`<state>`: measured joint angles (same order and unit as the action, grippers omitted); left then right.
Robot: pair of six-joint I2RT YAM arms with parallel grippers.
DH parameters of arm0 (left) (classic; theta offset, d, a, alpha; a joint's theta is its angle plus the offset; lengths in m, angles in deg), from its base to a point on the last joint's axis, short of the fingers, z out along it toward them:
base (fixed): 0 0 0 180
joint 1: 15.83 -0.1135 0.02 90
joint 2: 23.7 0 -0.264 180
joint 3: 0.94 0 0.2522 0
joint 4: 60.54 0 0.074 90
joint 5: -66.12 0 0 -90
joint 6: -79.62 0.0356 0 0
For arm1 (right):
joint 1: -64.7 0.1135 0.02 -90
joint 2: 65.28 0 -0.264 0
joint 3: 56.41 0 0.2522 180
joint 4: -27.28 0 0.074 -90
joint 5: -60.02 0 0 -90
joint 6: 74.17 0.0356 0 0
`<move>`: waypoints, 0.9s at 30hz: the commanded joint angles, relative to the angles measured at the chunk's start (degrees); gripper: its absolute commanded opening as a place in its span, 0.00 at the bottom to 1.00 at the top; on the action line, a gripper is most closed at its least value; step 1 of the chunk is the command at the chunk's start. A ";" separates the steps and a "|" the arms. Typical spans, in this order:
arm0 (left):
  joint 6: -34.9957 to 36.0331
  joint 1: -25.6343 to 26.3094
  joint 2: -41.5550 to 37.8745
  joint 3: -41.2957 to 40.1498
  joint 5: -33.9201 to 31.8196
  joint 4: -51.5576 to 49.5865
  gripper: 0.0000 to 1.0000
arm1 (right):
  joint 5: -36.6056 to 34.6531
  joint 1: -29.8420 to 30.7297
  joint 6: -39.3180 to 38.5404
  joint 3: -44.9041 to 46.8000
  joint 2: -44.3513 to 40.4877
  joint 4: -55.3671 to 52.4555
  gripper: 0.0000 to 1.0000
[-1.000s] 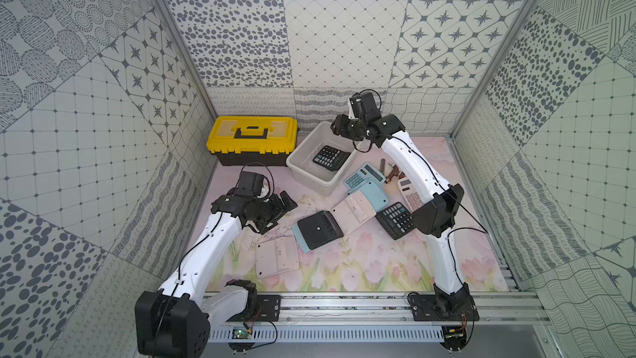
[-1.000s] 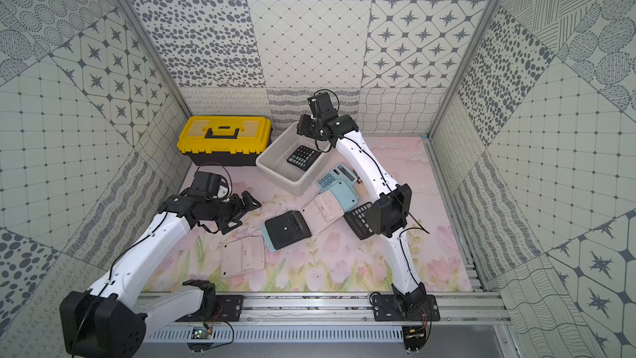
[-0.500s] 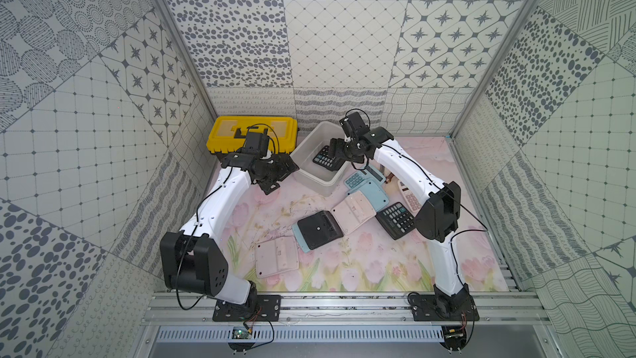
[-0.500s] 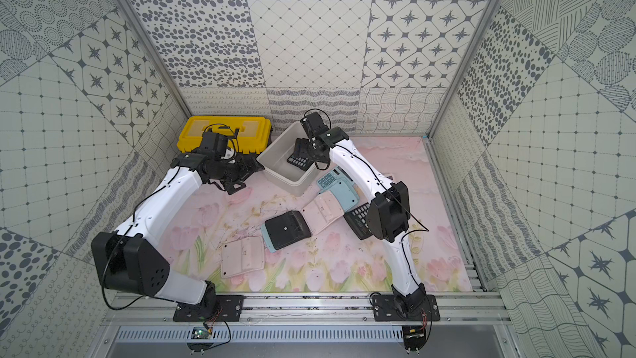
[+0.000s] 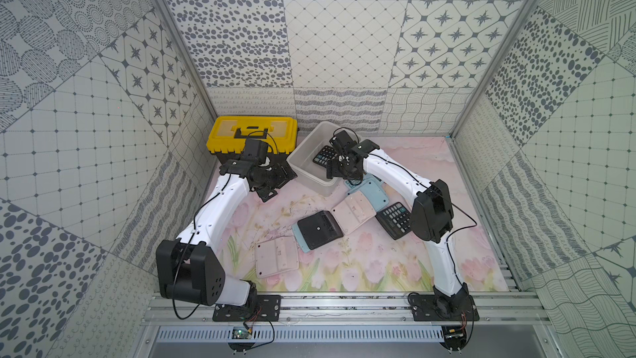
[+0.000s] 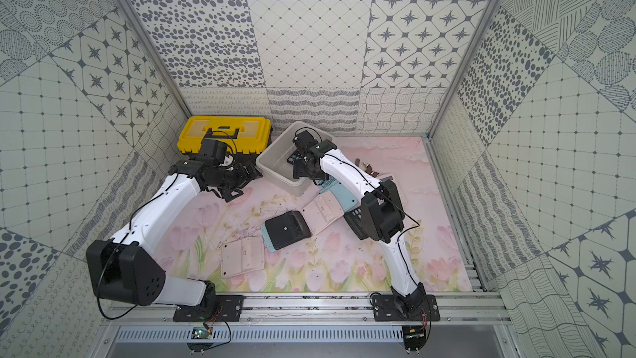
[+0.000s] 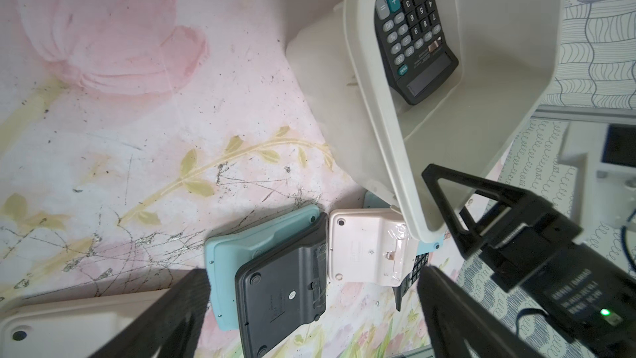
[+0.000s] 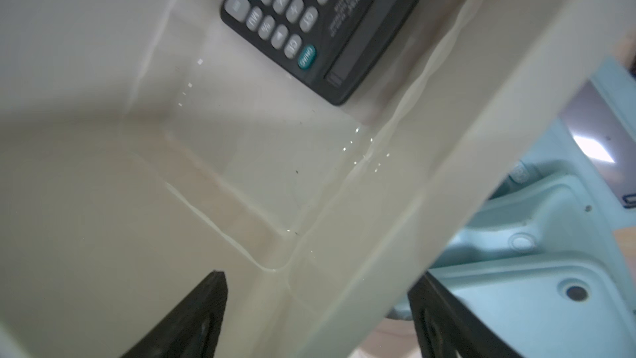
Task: Put the calculator in the storage box
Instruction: Adjust the storage box at the center of the board.
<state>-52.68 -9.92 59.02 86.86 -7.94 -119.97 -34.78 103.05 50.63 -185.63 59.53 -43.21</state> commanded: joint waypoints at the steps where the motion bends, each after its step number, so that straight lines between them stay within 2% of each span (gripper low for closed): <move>1: 0.47 -0.20 -1.92 -2.02 0.52 -0.96 1.00 | -2.62 0.20 -2.54 4.28 -3.60 -0.64 0.87; 9: 0.65 0.58 -3.85 -5.56 2.72 -0.65 0.99 | -5.04 -2.17 -5.18 15.19 -11.30 -0.29 0.86; 16: -0.02 1.60 -5.67 -8.08 3.92 -0.19 0.99 | -4.68 -4.90 -6.19 19.80 -15.70 0.32 0.86; 27: -0.62 2.89 -11.94 -16.53 6.42 -0.13 0.98 | 6.02 -5.09 -8.42 28.13 -27.21 10.75 0.92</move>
<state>-52.81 -7.52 49.12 73.20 -4.77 -119.90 -32.53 98.00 43.77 -159.66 35.64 -37.55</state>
